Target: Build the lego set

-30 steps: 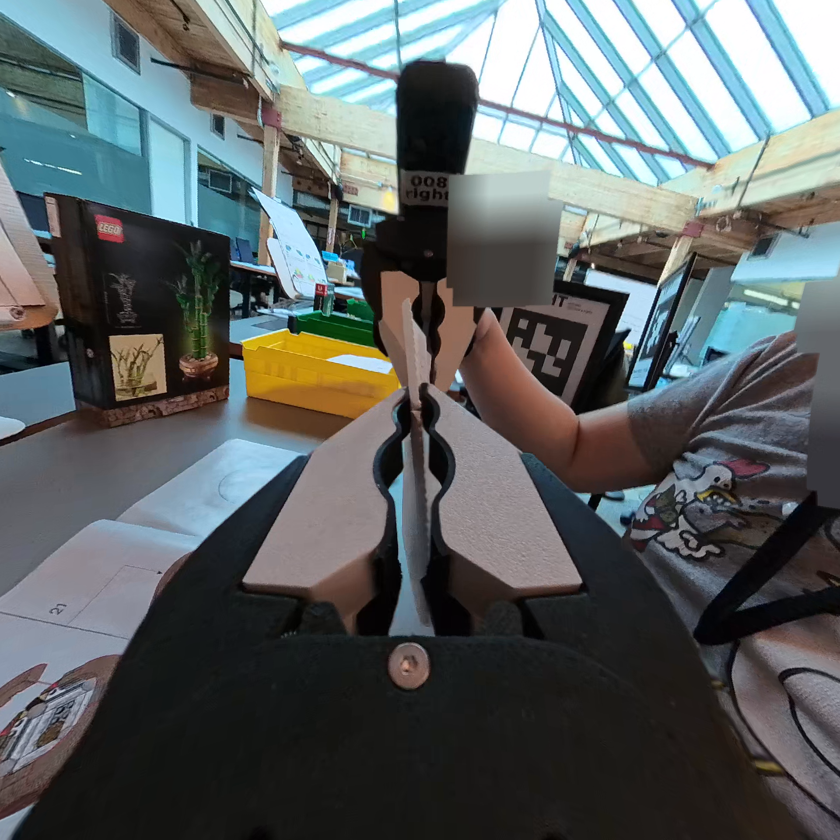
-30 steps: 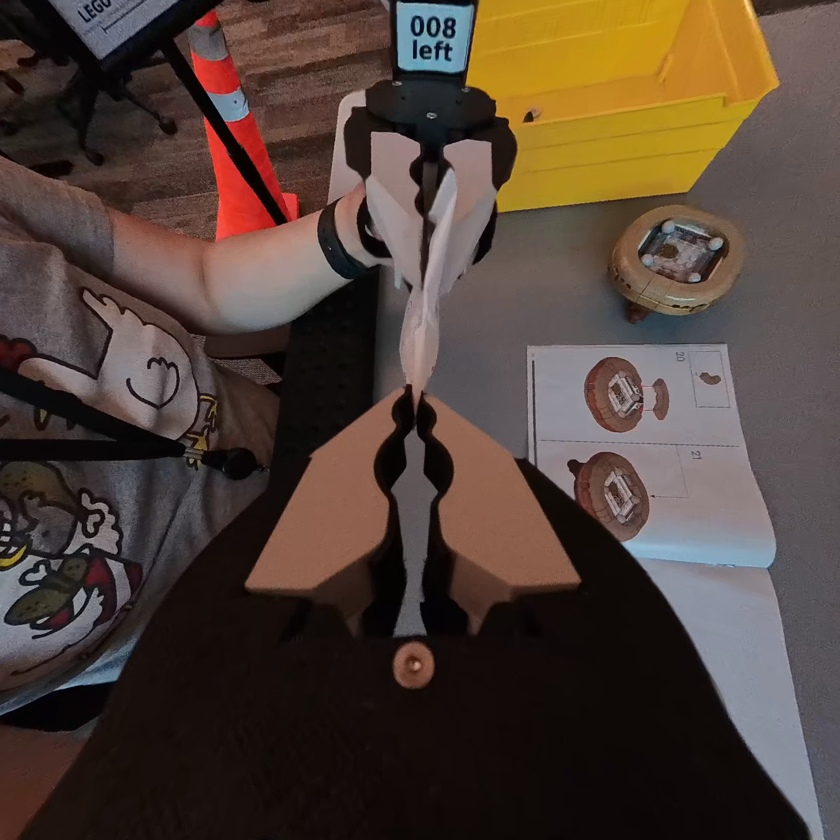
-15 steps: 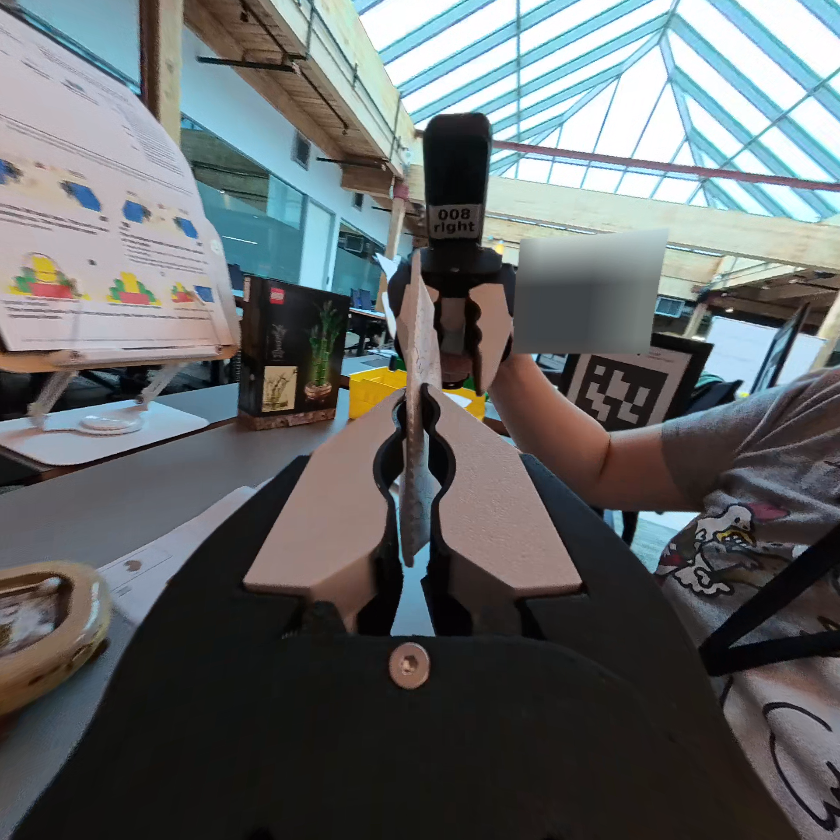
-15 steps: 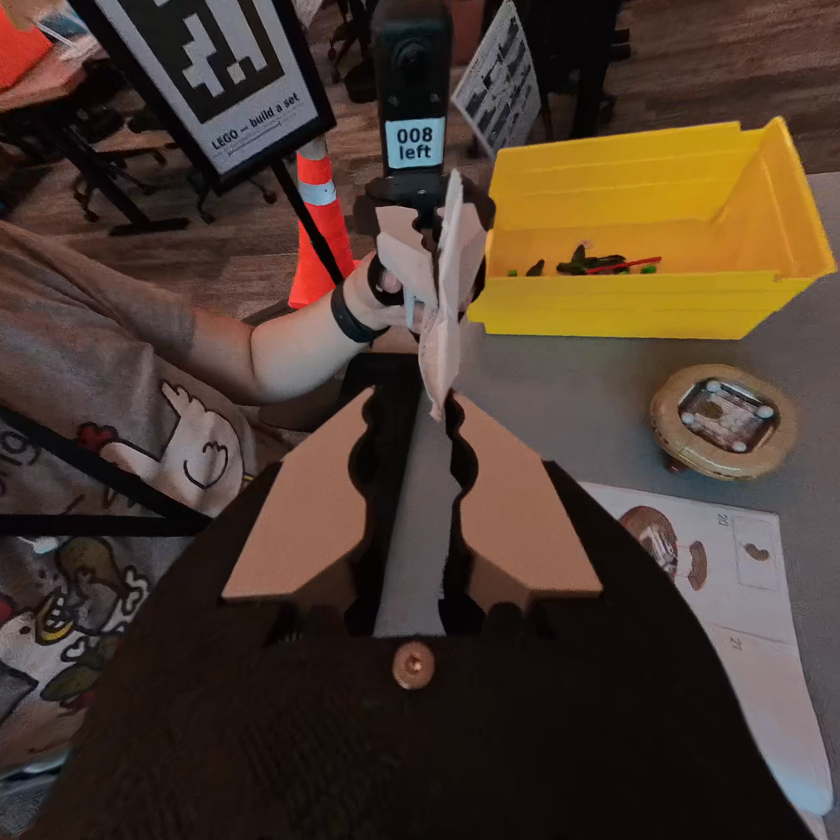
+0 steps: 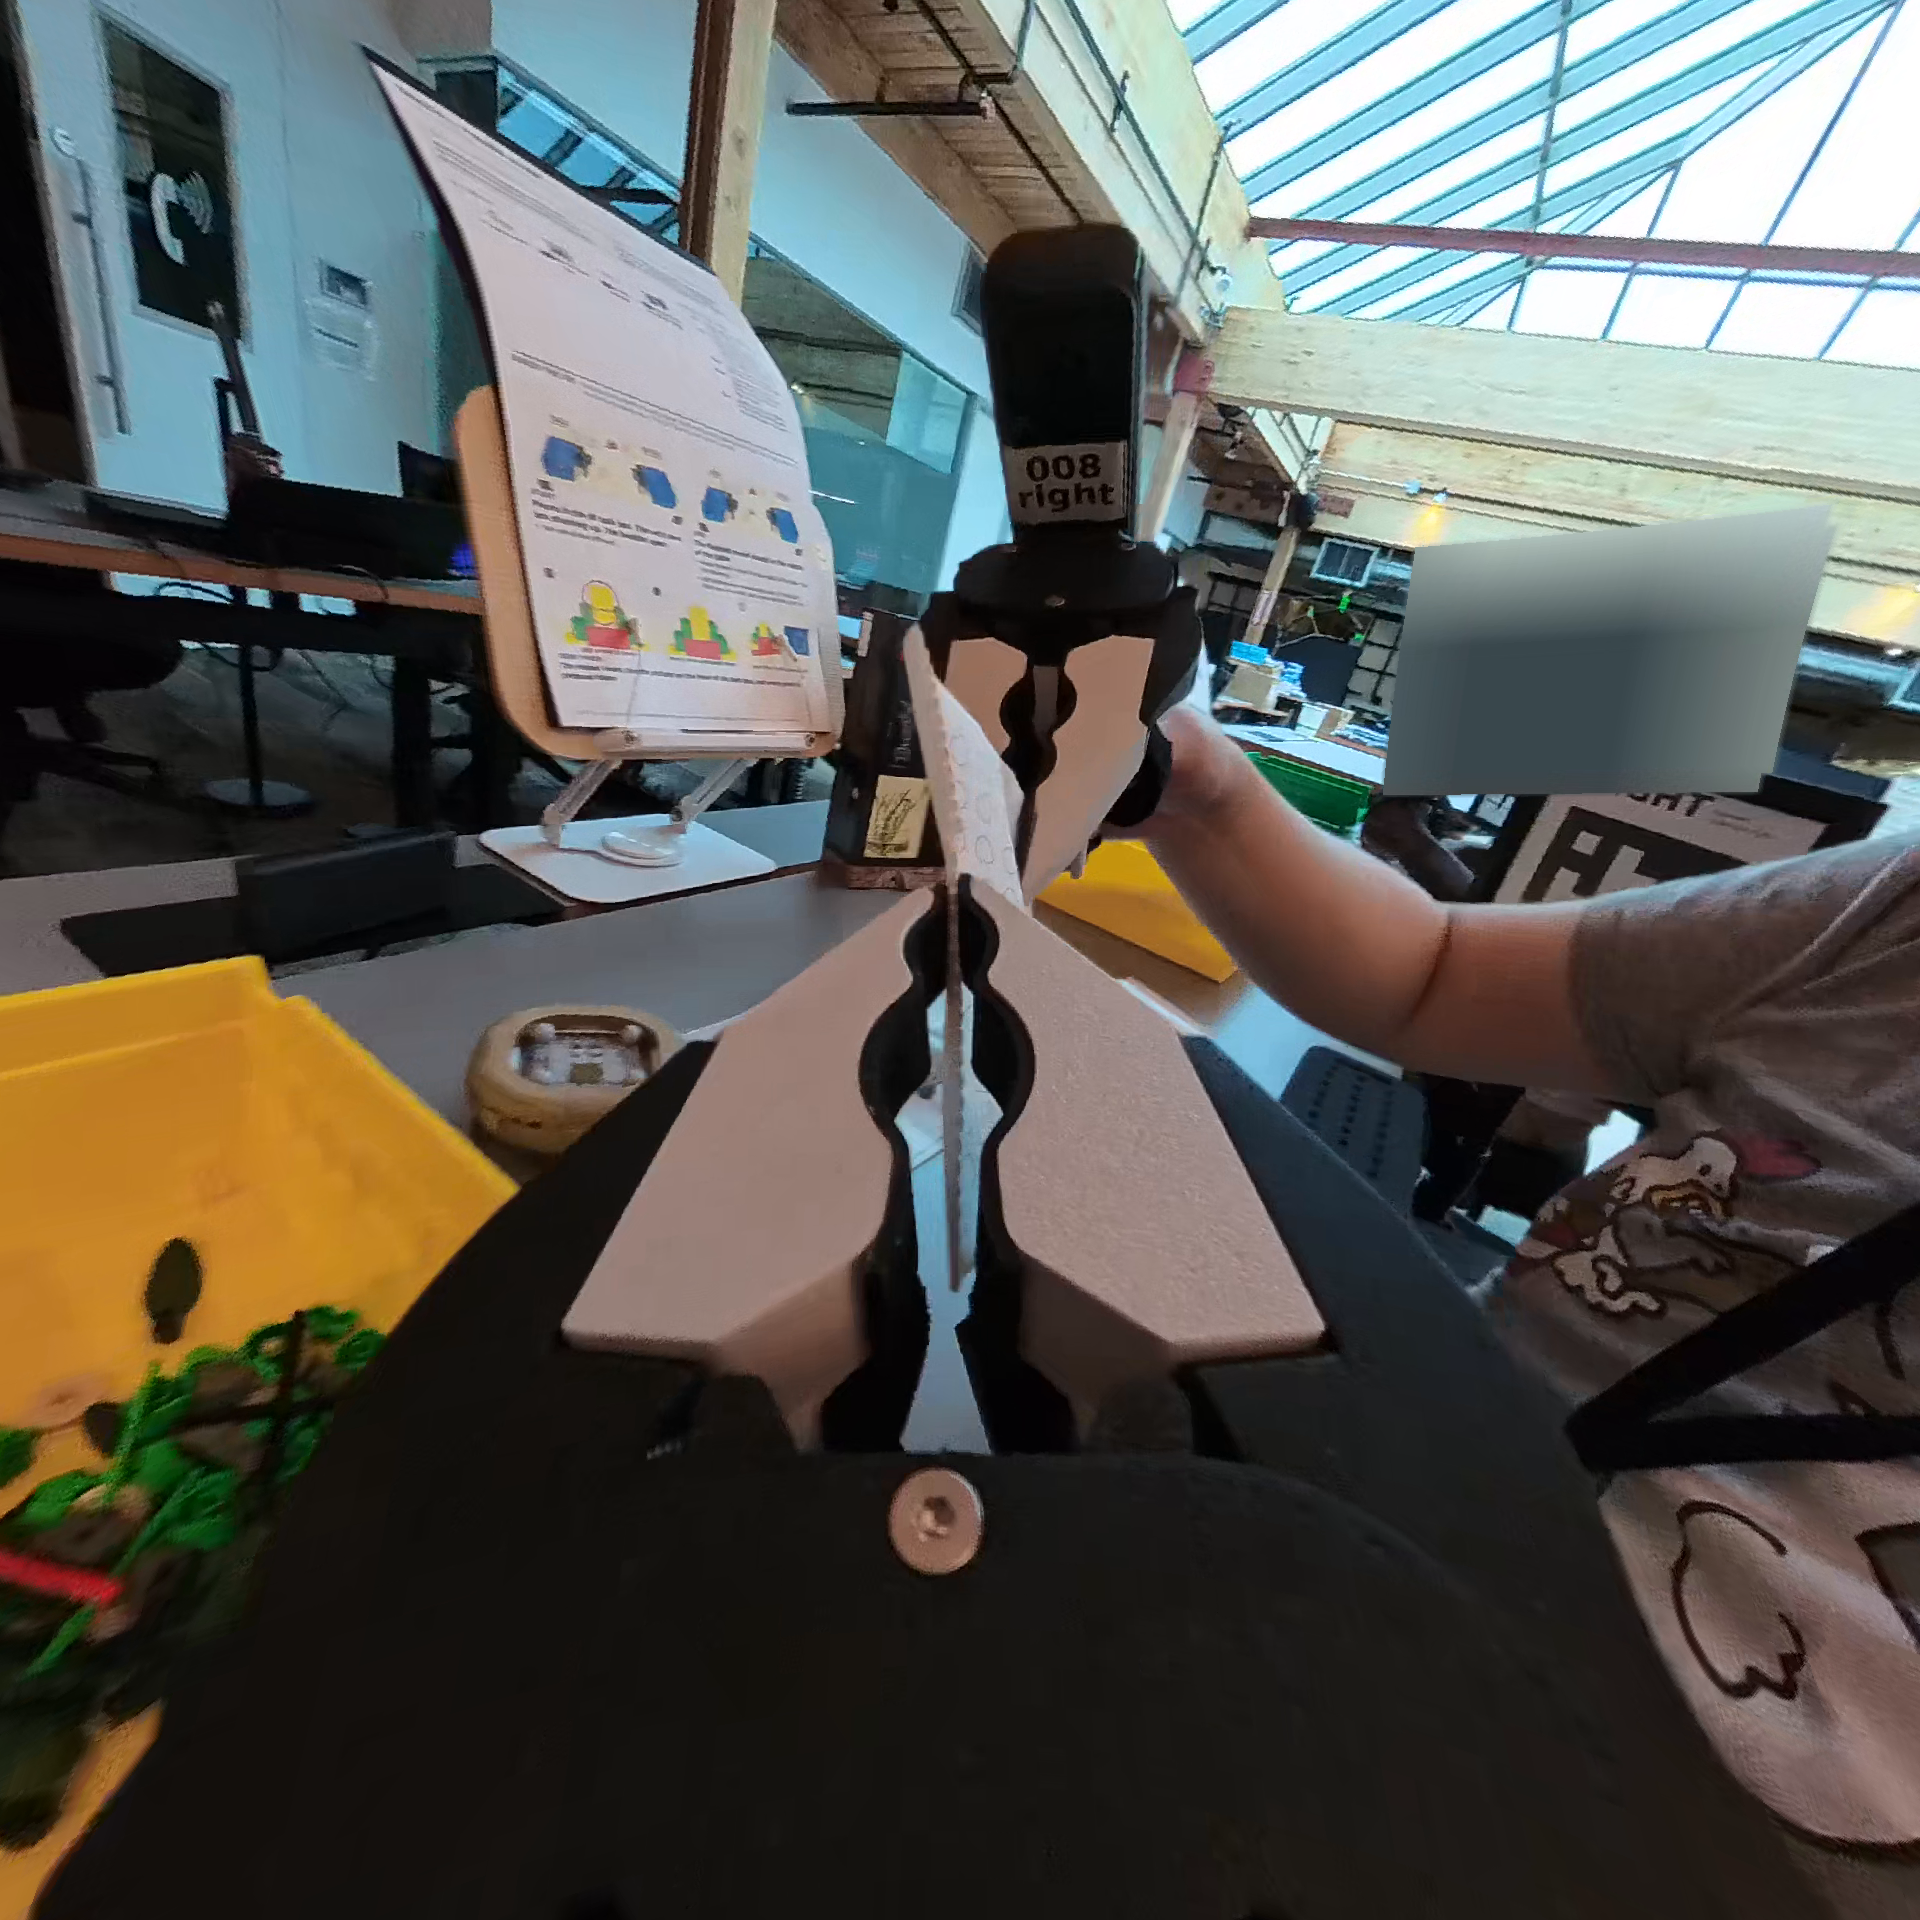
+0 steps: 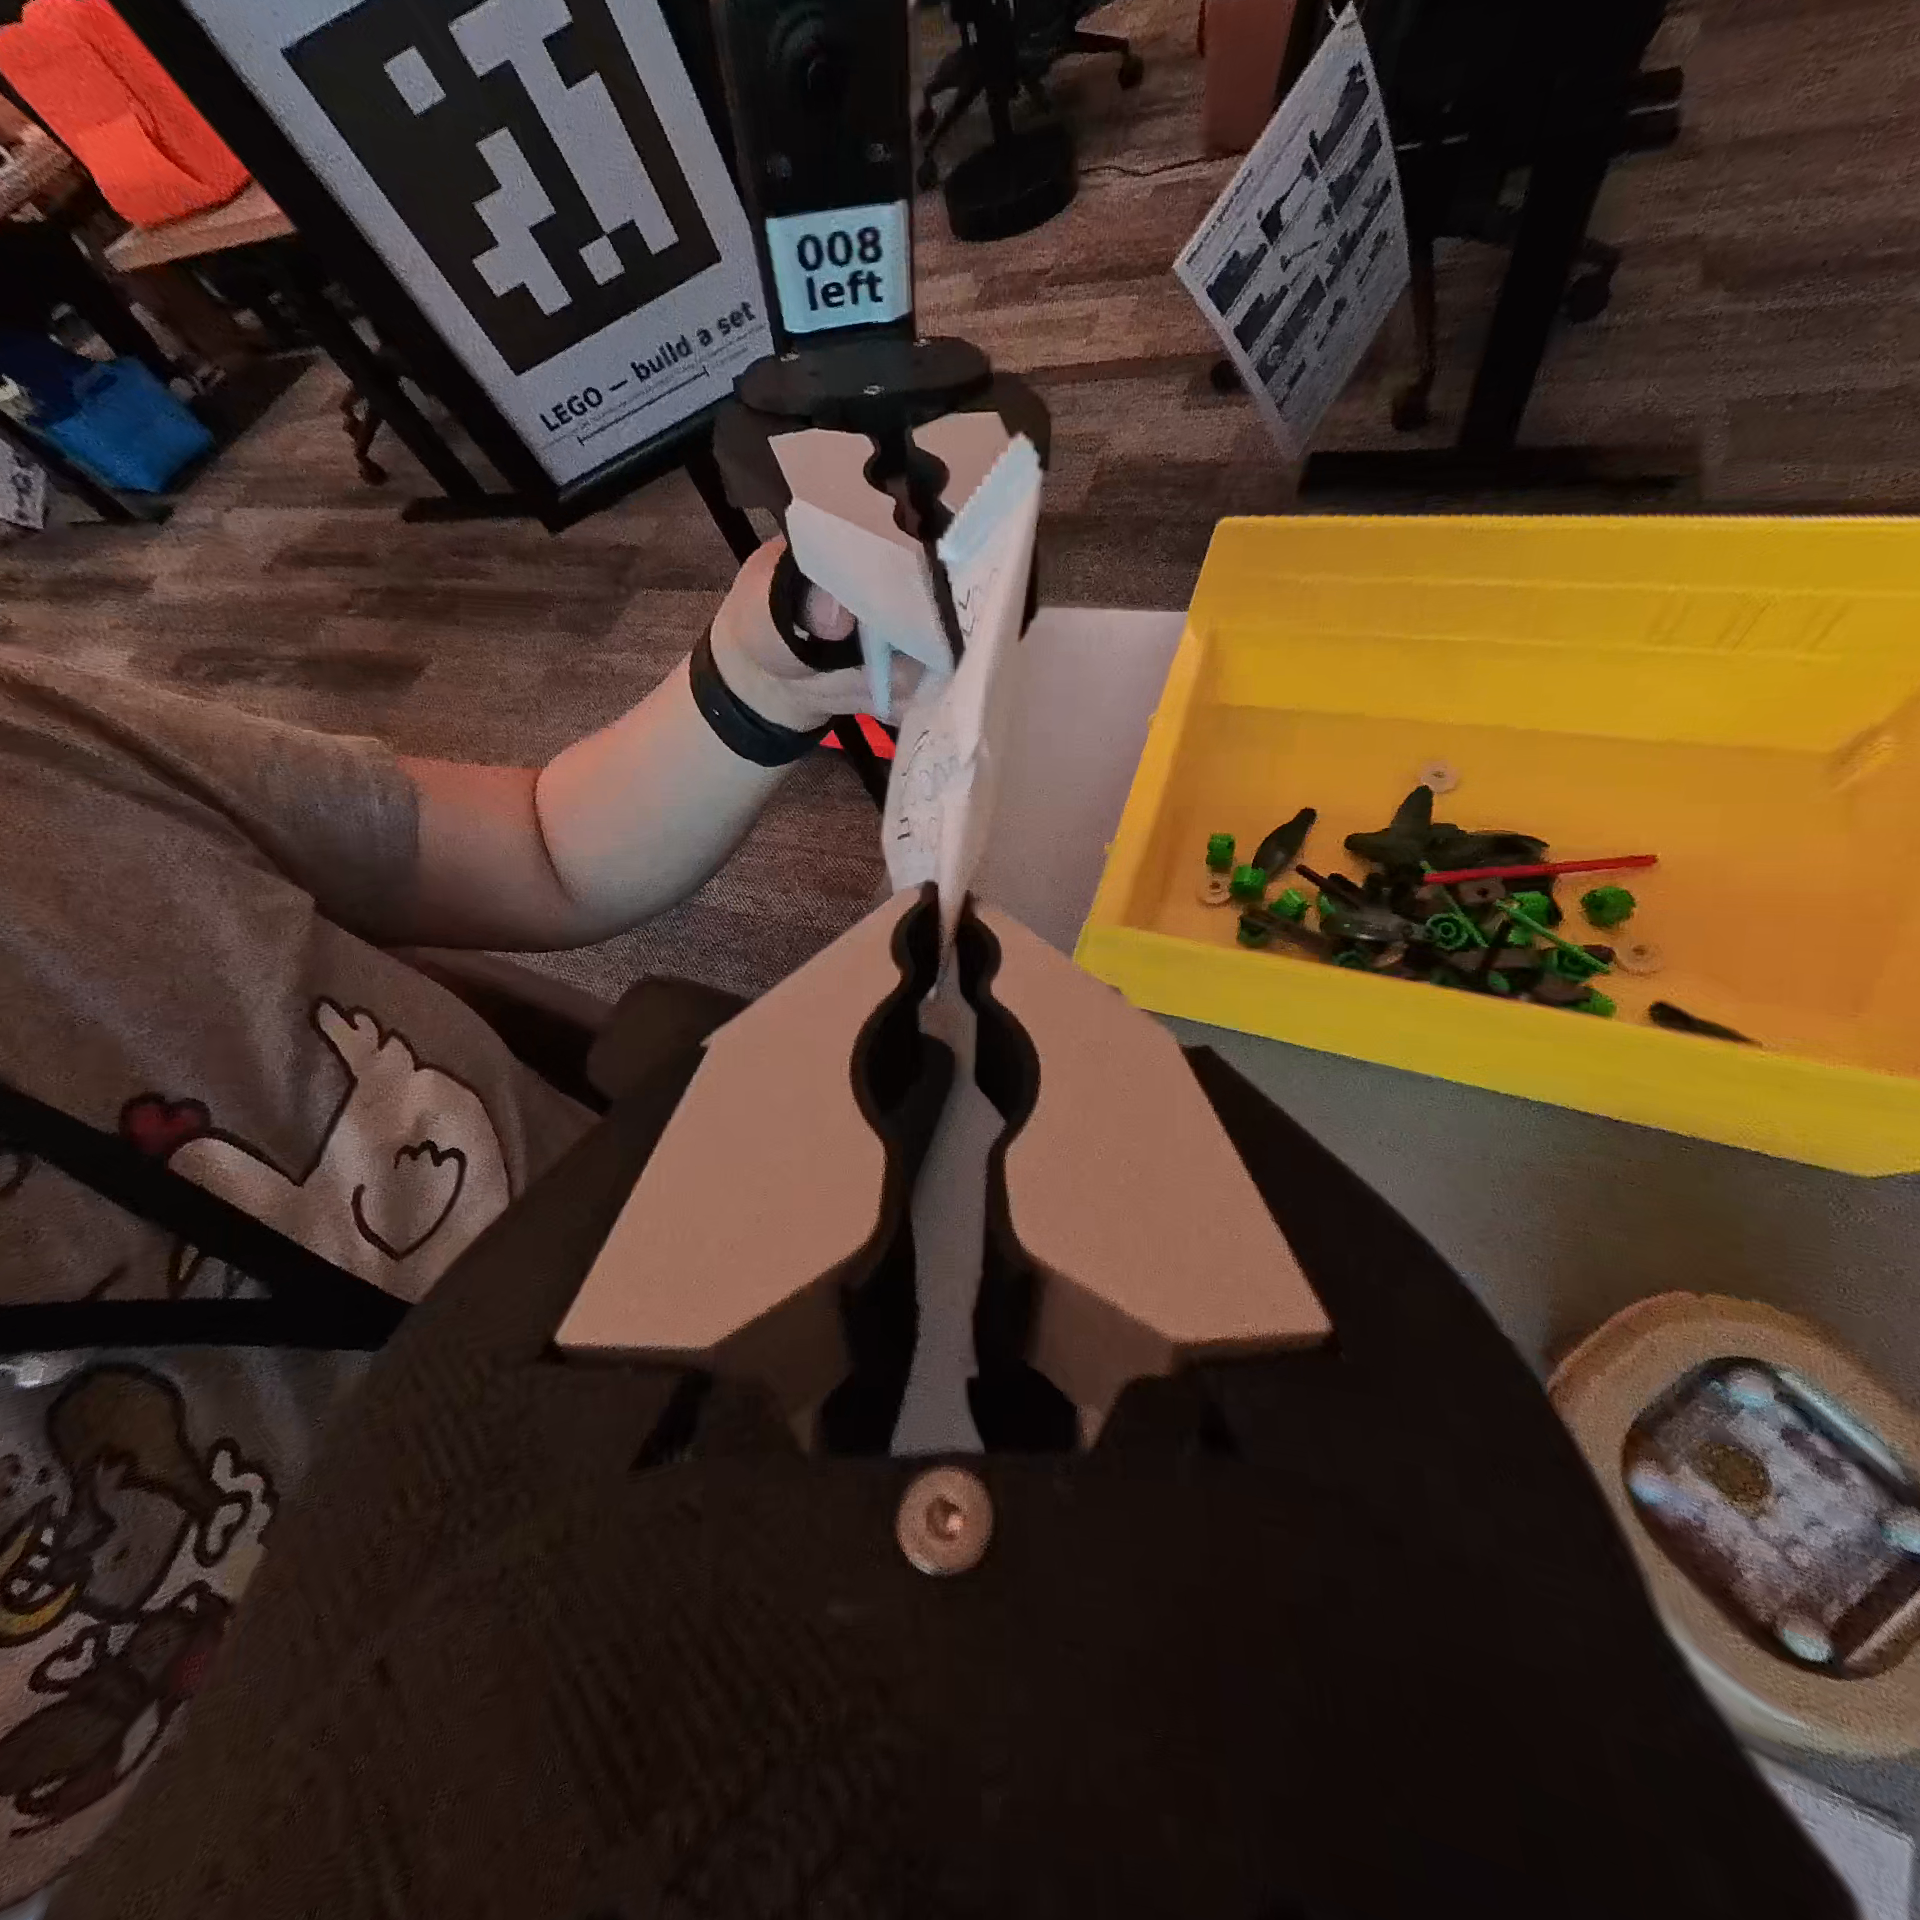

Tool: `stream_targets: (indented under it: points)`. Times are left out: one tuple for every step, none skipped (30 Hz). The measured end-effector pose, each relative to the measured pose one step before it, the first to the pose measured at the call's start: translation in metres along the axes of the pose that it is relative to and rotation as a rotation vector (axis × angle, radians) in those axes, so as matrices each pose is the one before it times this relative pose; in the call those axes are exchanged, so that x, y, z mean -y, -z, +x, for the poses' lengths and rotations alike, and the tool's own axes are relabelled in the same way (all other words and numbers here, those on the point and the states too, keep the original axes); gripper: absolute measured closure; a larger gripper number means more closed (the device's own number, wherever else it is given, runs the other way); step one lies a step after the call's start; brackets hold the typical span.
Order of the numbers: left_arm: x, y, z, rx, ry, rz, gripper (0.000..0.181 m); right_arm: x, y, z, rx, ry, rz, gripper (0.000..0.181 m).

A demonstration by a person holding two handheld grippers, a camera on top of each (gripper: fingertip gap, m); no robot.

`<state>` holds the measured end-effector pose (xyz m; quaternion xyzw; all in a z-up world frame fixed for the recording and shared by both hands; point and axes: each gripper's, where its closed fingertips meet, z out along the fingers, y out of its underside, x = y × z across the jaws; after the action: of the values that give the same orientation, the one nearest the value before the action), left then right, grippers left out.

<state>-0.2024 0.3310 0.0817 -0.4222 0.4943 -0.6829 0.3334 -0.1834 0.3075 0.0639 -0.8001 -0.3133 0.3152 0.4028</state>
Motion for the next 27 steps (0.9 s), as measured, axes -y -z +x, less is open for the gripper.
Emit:
stream_targets:
  points:
    - [-0.00012,0.00506,-0.00365,0.0029,0.0024,-0.0058,0.181,0.00217,-0.00422,0.00663,-0.0157,0.0220,-0.0335,0.172]
    - [-0.00139,0.00396,-0.00358,-0.0022,0.0101,-0.0186,0.181,0.00560,-0.00277,0.00790,-0.0365,0.0360,-0.0410,0.152]
    - [-0.00116,0.00312,-0.00480,0.0038,0.0075,-0.0173,0.181,0.01001,-0.00236,0.00493,-0.0352,0.0691,-0.0274,0.139]
    - [-0.00155,0.00214,-0.00359,-0.0042,0.0021,-0.0204,0.181,0.01059,-0.00220,0.00587,-0.0466,0.0963,-0.0358,0.138]
    - [-0.00166,0.00121,-0.00339,-0.0057,0.0022,-0.0219,0.181,0.00896,-0.00270,0.00631,-0.0419,0.1111,-0.0549,0.136]
    - [-0.00233,0.00039,-0.00318,-0.0060,0.0017,-0.0265,0.181,0.00754,-0.00420,0.00343,-0.0105,0.1083,-0.0626,0.135]
    - [-0.00319,-0.00021,-0.00276,-0.0064,0.0004,-0.0339,0.181,0.00569,-0.00564,-0.00084,0.0316,0.0911,-0.0656,0.134]
    - [-0.00181,-0.00030,-0.00435,0.0087,-0.0043,-0.0252,0.181,0.00131,-0.00659,0.00139,0.0353,0.0568,-0.0816,0.136]
    - [-0.00092,-0.00036,-0.00359,0.0079,-0.0094,-0.0185,0.181,-0.00294,-0.00713,0.00490,0.0248,0.0237,-0.1000,0.137]
    - [-0.00065,-0.00063,-0.00223,0.0024,-0.0082,-0.0165,0.181,-0.00357,-0.00747,0.00350,0.0340,0.0104,-0.0952,0.139]
    - [-0.00128,-0.00049,-0.00183,0.0016,-0.0088,-0.0206,0.181,-0.00359,-0.00743,-0.00126,0.0552,0.0176,-0.0798,0.147]
    - [-0.00167,-0.00039,-0.00238,0.0072,-0.0076,-0.0227,0.181,-0.00338,-0.00699,-0.00132,0.0450,0.0199,-0.0678,0.156]
    - [-0.00269,-0.00038,-0.00322,0.0143,-0.0082,-0.0265,0.181,-0.00039,-0.00658,-0.00204,0.0371,0.0172,-0.0425,0.162]
    - [-0.00191,-0.00031,-0.00165,0.0072,-0.0105,-0.0180,0.181,0.00249,-0.00601,-0.00204,0.0294,0.0234,-0.0160,0.168]
    - [-0.00238,-0.00004,-0.00244,0.0106,-0.0061,-0.0178,0.181,0.00209,-0.00492,0.00049,0.0078,0.0200,-0.0116,0.171]
    - [-0.00333,0.00061,-0.00311,0.0124,-0.0014,-0.0218,0.181,-0.00039,-0.00395,0.00229,-0.0078,0.0109,-0.0180,0.171]
    - [-0.00218,0.00096,-0.00247,0.0073,0.0014,-0.0102,0.181,0.00047,-0.00269,0.00187,-0.0074,0.0079,-0.0025,0.171]
    - [-0.00142,0.00133,-0.00096,-0.0027,0.0007,-0.0033,0.181,0.00144,-0.00156,0.00057,-0.0008,0.0029,0.0086,0.171]
    - [-0.00105,0.00134,-0.00018,-0.0068,0.0040,-0.0012,0.181,0.00141,-0.00086,0.00052,-0.0002,-0.0023,0.0122,0.171]
    - [-0.00082,0.00100,-0.00019,-0.0044,0.0046,-0.0036,0.181,0.00077,-0.00041,0.00060,0.0010,-0.0037,0.0084,0.171]
    - [-0.00082,0.00069,-0.00088,0.0033,-0.0015,-0.0051,0.181,0.00048,-0.00020,0.00150,-0.0046,-0.0035,0.0027,0.171]
    - [-0.00119,0.00033,-0.00070,0.0052,-0.0084,-0.0105,0.181,0.00051,-0.00018,0.00154,-0.0057,0.0002,0.0006,0.171]
    - [-0.00187,-0.00015,0.00010,0.0023,-0.0127,-0.0157,0.181,0.00019,-0.00043,0.00001,0.0029,0.0054,-0.0024,0.171]
    - [-0.00163,-0.00052,-0.00065,0.0092,-0.0122,-0.0154,0.181,-0.00045,-0.00074,0.00010,0.0023,0.0084,-0.0082,0.172]
    - [-0.00199,-0.00091,-0.00081,0.0140,-0.0107,-0.0173,0.181,-0.00125,-0.00086,-0.00030,0.0050,0.0063,-0.0116,0.173]
    - [-0.00231,-0.00113,0.00022,0.0107,-0.0139,-0.0209,0.181,-0.00252,-0.00088,-0.00206,0.0155,0.0049,-0.0186,0.177]
    - [-0.00118,-0.00103,0.00042,0.0112,-0.0190,-0.0121,0.181,-0.00033,-0.00084,-0.00218,0.0150,0.0049,-0.0073,0.181]
